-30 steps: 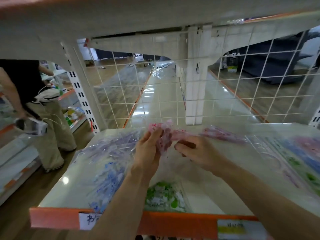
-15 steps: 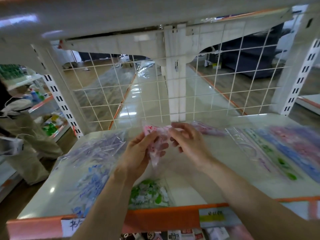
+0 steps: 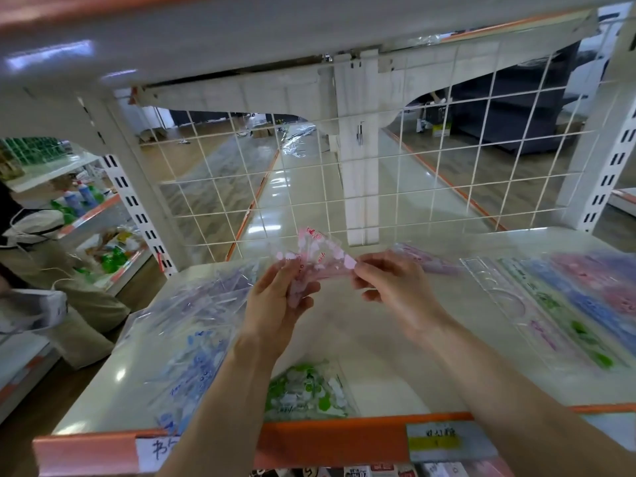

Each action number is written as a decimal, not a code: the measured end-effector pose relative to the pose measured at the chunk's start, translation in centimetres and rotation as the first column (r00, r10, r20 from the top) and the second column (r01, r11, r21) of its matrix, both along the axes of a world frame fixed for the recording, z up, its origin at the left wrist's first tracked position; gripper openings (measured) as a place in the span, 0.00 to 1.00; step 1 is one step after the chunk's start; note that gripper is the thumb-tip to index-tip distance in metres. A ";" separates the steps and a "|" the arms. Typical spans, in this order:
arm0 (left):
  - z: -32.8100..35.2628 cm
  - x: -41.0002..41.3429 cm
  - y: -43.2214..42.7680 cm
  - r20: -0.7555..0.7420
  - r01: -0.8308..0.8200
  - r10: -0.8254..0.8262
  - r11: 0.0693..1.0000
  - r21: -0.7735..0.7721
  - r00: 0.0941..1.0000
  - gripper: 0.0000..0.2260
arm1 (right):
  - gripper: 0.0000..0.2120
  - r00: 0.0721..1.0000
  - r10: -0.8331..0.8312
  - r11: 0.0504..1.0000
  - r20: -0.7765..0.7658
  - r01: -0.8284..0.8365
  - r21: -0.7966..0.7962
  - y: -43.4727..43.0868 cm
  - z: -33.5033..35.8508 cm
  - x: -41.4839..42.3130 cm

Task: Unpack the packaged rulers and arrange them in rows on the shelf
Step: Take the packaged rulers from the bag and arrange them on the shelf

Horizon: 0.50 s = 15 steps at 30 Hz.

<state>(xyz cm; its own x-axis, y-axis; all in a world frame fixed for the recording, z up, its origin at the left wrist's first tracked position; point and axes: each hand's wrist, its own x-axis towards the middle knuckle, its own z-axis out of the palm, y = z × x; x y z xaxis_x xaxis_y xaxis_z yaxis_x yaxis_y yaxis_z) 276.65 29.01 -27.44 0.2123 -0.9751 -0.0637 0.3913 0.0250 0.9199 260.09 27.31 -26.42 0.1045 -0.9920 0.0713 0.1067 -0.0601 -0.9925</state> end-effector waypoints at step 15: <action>0.0 -0.1 0.0 -0.028 -0.027 0.027 0.999 0.027 0.999 0.04 | 0.03 0.854 -0.499 0.543 -0.150 0.173 -0.822 -1.9 -1.9 -1.0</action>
